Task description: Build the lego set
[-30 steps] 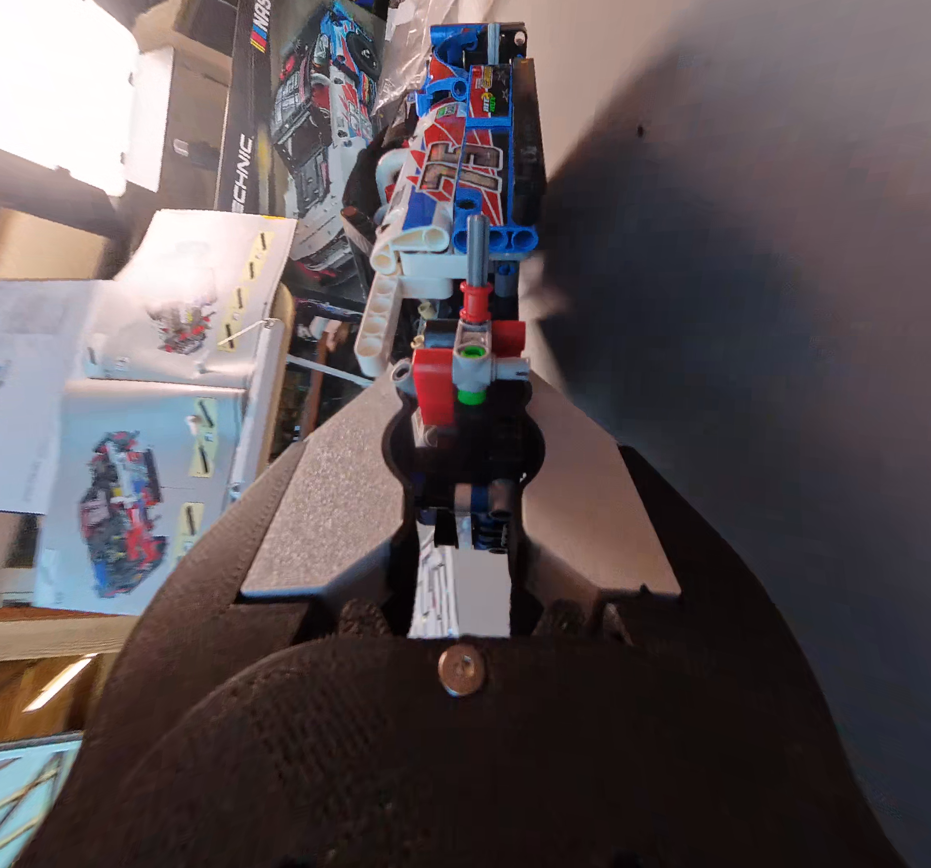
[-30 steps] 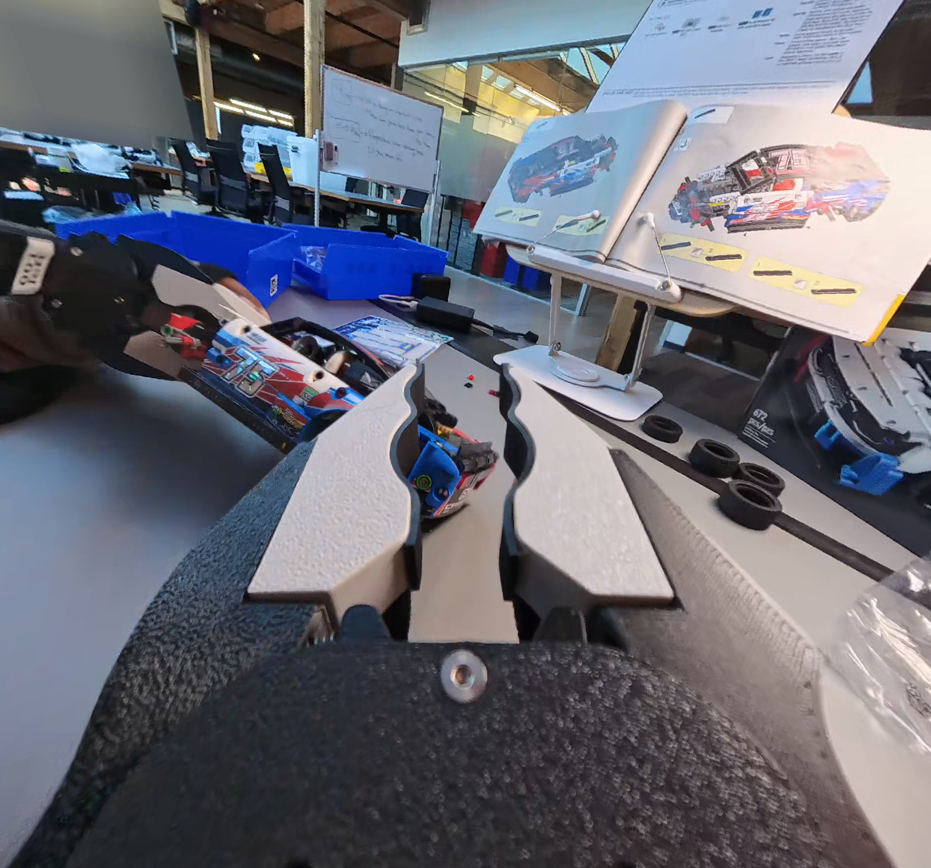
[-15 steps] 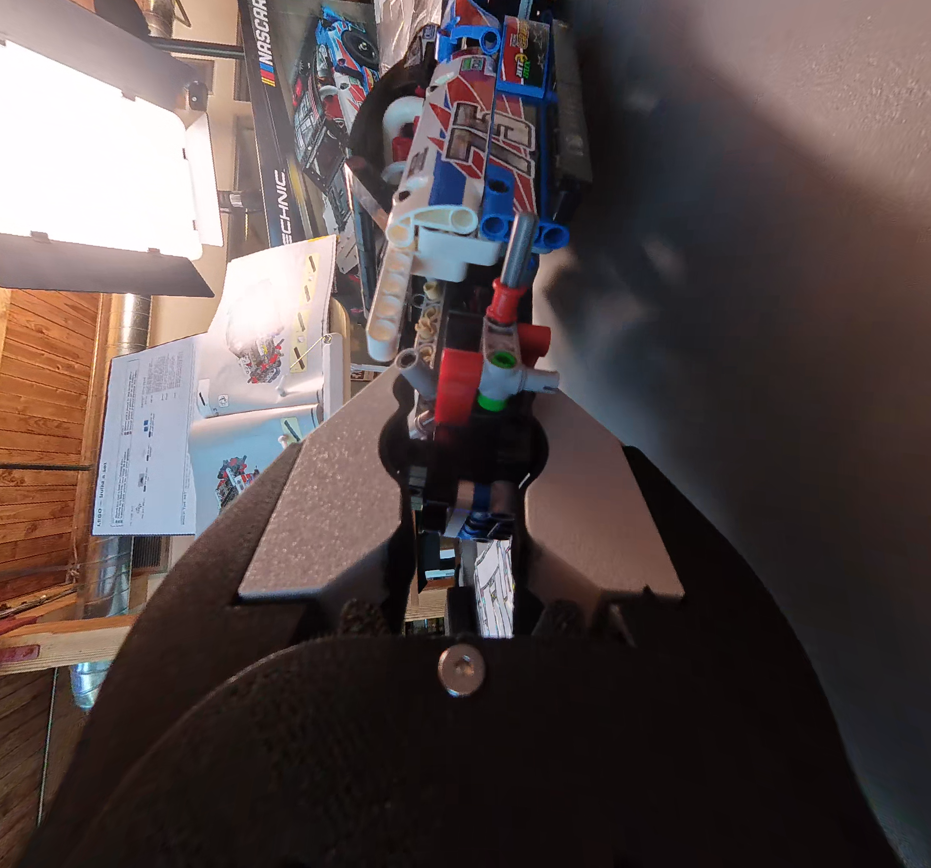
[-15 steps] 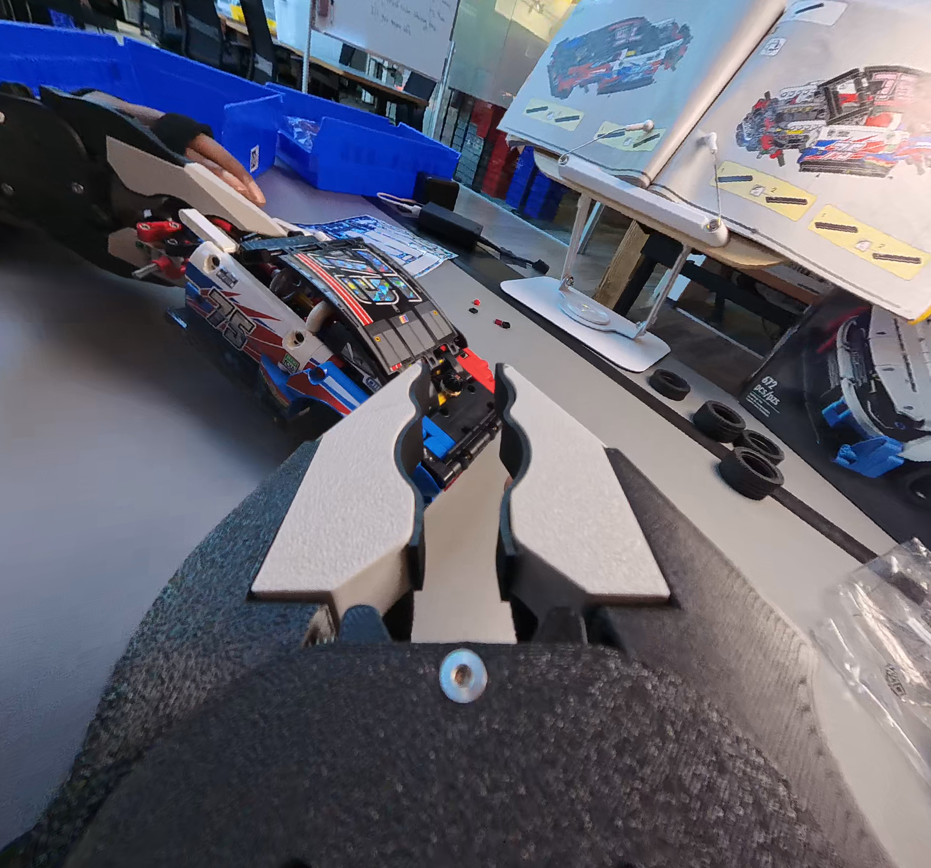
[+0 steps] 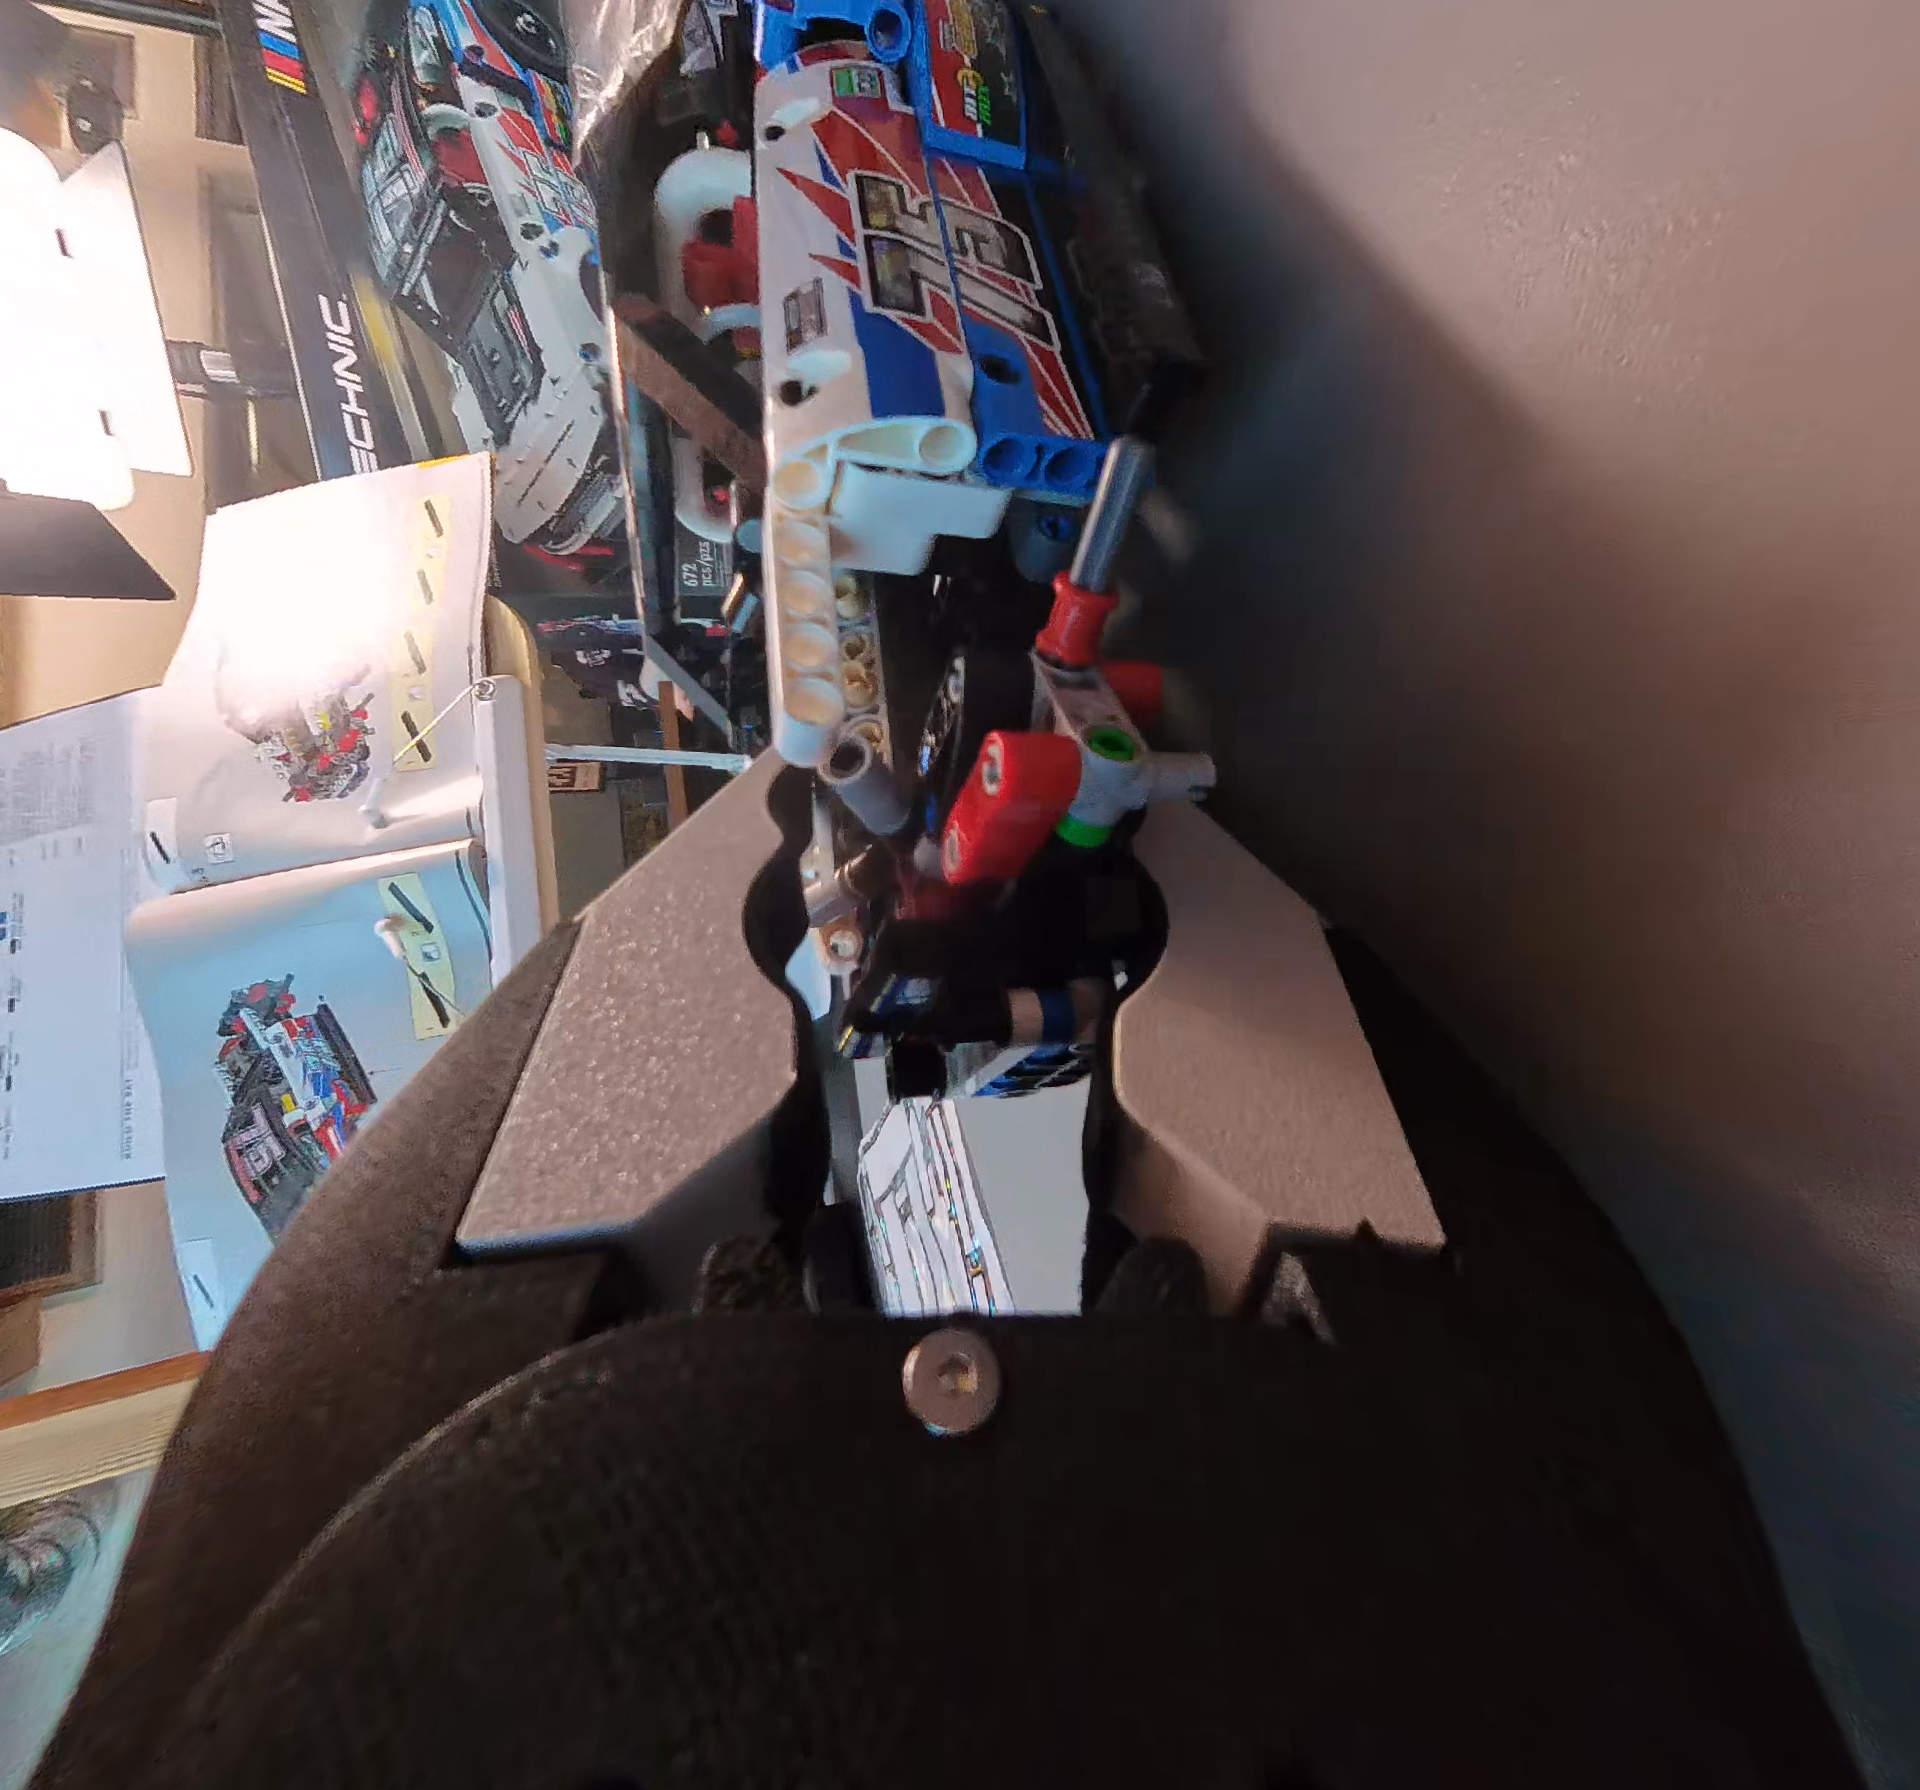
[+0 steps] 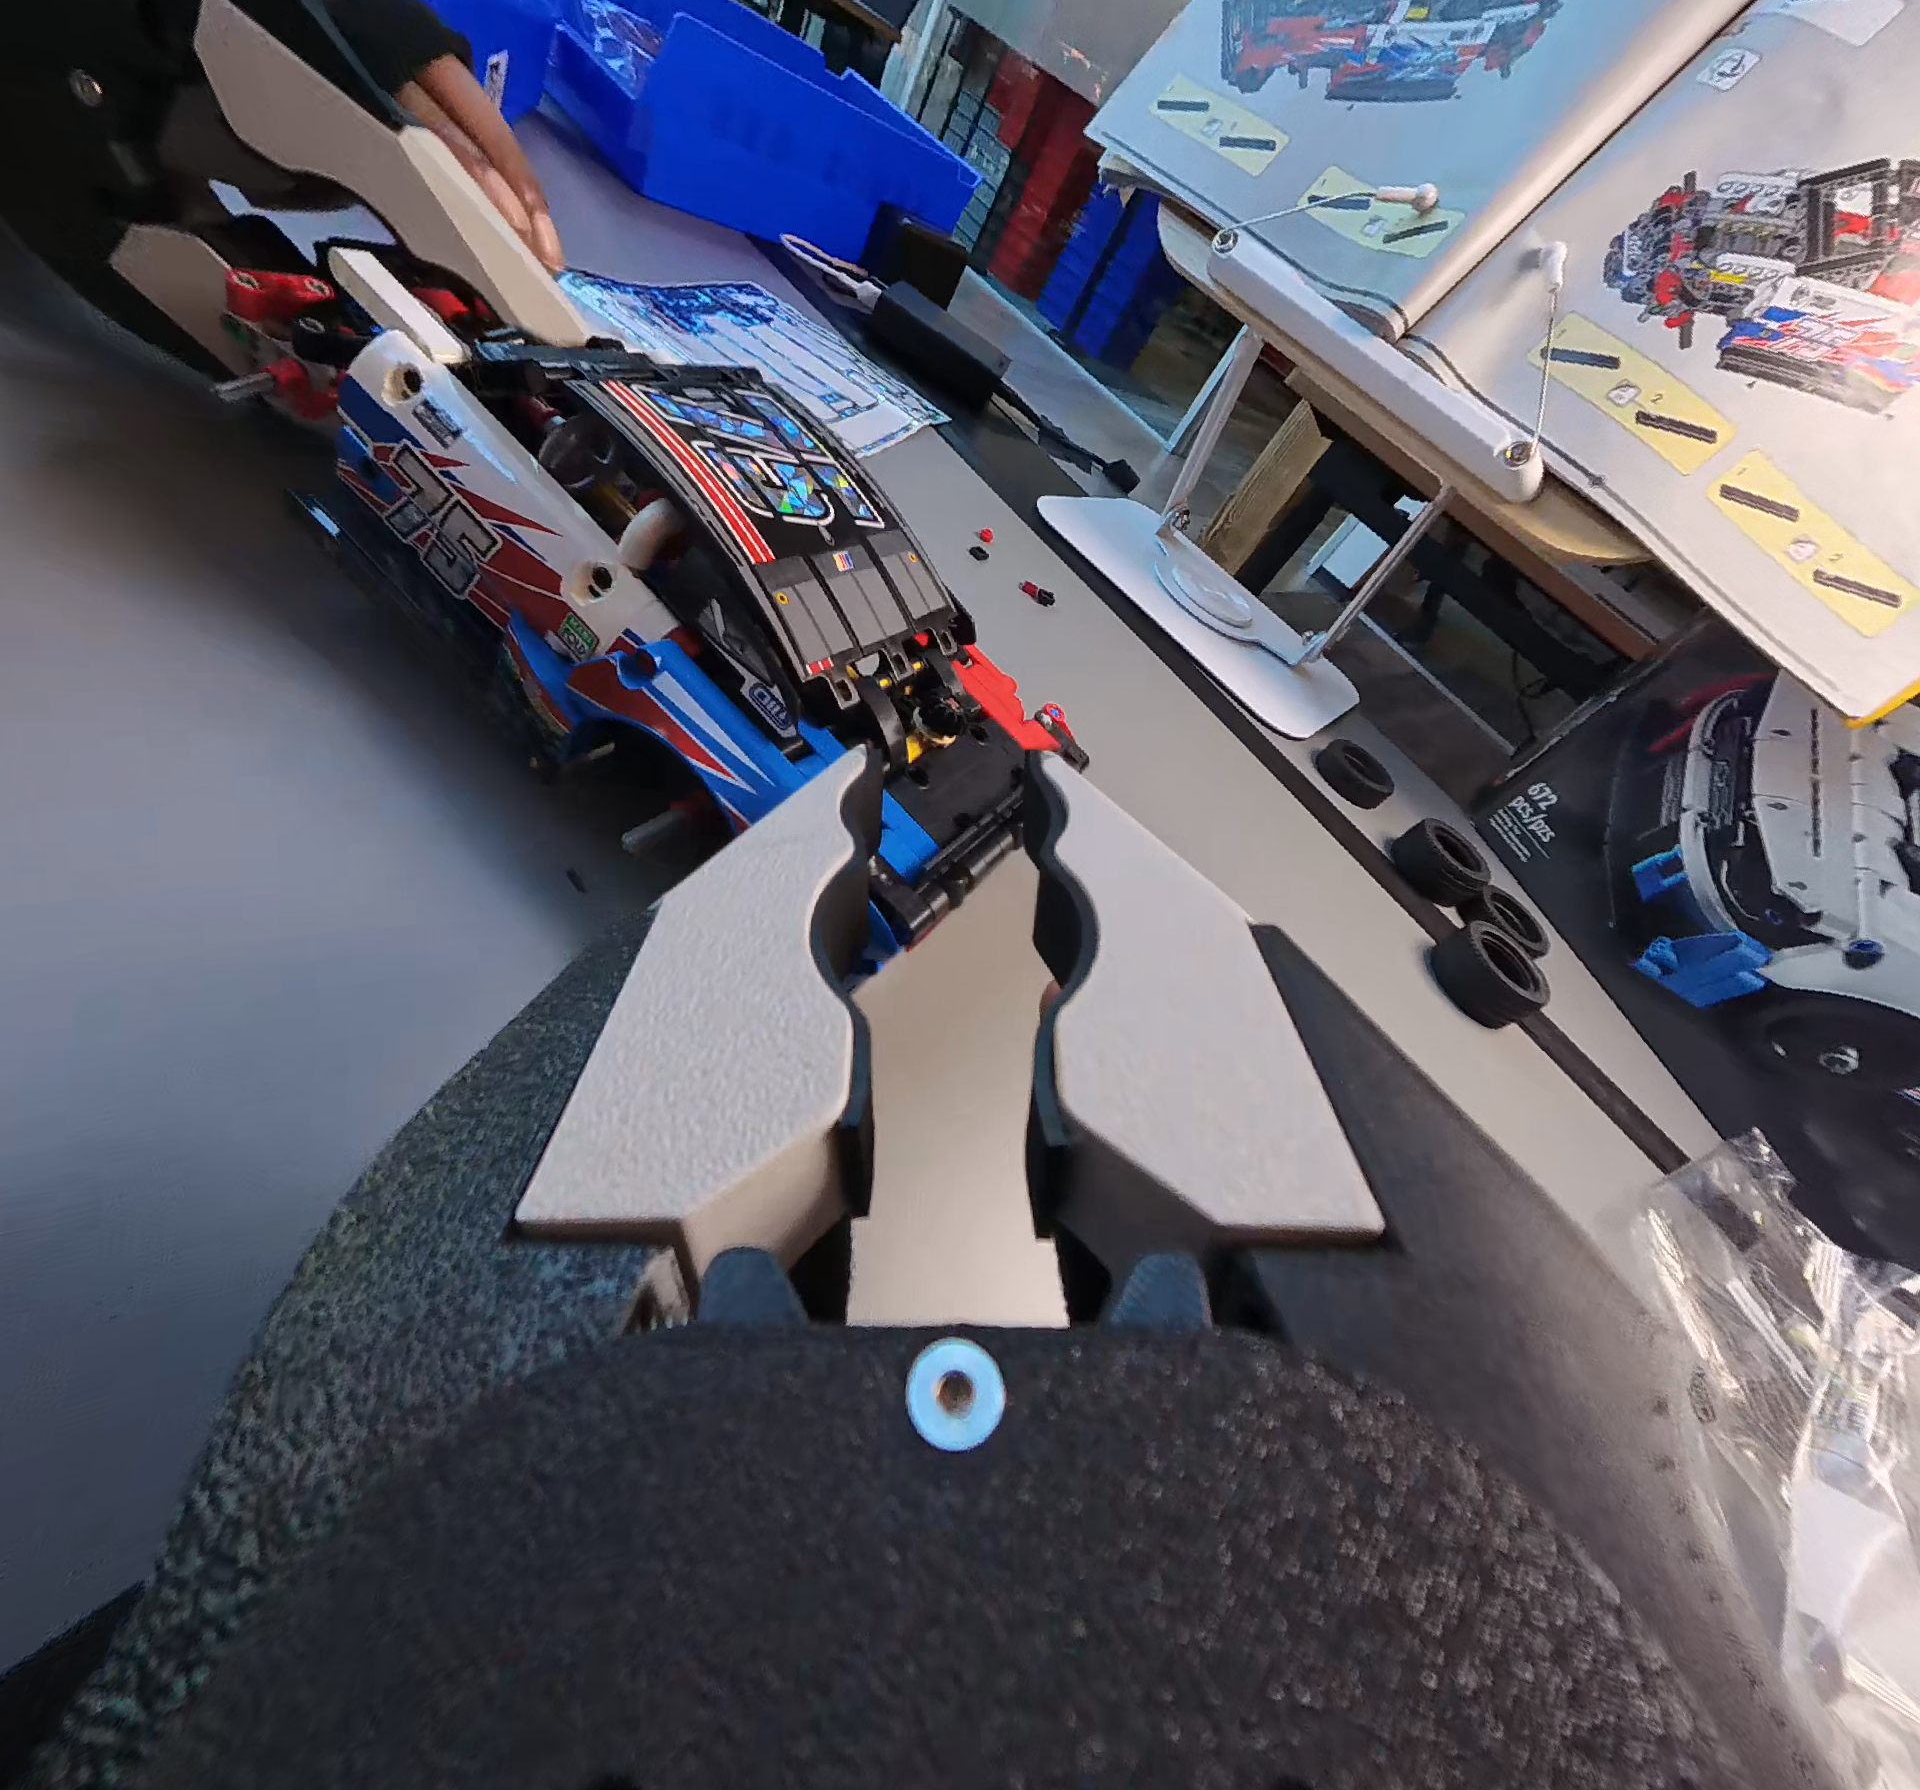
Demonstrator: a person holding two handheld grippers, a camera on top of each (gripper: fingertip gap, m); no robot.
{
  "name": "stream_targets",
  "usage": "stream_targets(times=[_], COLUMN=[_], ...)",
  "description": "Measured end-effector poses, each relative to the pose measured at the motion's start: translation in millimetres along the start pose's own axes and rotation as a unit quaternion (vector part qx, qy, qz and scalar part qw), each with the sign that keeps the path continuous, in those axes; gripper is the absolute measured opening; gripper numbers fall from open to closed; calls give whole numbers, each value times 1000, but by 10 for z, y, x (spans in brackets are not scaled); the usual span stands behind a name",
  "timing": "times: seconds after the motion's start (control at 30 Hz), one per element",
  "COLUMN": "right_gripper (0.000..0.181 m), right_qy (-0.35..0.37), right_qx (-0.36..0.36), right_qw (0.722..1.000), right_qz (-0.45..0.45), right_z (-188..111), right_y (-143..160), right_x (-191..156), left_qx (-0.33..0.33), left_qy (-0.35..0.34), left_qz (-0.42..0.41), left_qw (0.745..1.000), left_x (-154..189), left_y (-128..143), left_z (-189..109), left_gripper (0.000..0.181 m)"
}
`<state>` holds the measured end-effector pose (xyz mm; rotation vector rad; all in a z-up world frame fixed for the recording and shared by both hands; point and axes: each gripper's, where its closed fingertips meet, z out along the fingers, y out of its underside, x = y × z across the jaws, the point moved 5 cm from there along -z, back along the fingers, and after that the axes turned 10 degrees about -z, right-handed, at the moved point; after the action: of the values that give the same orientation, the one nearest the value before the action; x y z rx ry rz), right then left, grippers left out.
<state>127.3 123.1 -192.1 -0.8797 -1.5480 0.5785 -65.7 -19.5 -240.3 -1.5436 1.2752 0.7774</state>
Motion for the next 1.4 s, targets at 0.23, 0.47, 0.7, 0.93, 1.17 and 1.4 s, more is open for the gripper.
stream_targets(times=[0.23, 0.47, 0.7, 0.93, 1.17, 1.4], right_gripper=[63, 103, 101, 93, 85, 84], right_qy=[-75, -108, -130, -140, -160, -181], right_qx=[-27, -109, -124, -69, -58, -61], right_qw=[994, 957, 941, 956, 955, 950], right_qz=[-71, -244, -287, -247, -245, -246], right_z=[165, 655, 863, 817, 782, 734], right_y=[-120, -270, -392, -404, -296, -349], right_x=[-267, -672, -720, -623, -594, -610], left_qx=[-6, 1, -4, -19, -32, 44], left_qy=[-5, -15, -15, 20, 140, 225], left_qz=[13, 6, 10, -47, -310, -567], left_qw=[1000, 1000, 1000, 999, 940, 791], left_x=[-4, -17, -15, -77, -52, -106], left_y=[32, -17, -16, 37, 287, 326], left_z=[-16, -27, -44, -200, -557, -369], left_gripper=[54, 52, 51, 78, 88, 105])
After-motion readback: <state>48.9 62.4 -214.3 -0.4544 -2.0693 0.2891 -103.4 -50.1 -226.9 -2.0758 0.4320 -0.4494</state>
